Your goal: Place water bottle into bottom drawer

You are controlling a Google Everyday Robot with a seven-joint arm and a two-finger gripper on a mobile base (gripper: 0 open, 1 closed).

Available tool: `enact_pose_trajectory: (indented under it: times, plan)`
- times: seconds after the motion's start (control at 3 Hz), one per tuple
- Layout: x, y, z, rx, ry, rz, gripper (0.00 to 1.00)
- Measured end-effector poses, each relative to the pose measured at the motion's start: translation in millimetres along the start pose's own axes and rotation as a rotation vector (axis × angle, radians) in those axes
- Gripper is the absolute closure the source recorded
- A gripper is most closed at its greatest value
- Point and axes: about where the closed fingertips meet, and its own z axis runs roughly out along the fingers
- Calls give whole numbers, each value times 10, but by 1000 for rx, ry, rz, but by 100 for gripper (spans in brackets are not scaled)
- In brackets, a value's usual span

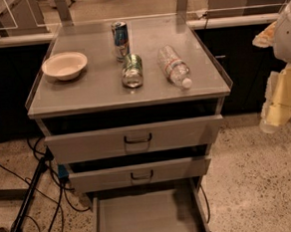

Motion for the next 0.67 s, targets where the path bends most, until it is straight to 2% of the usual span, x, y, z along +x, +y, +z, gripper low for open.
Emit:
enact_pose_trajectory:
  times: [0.67]
  plan:
    - [-36, -82, 16, 0, 6, 22, 0]
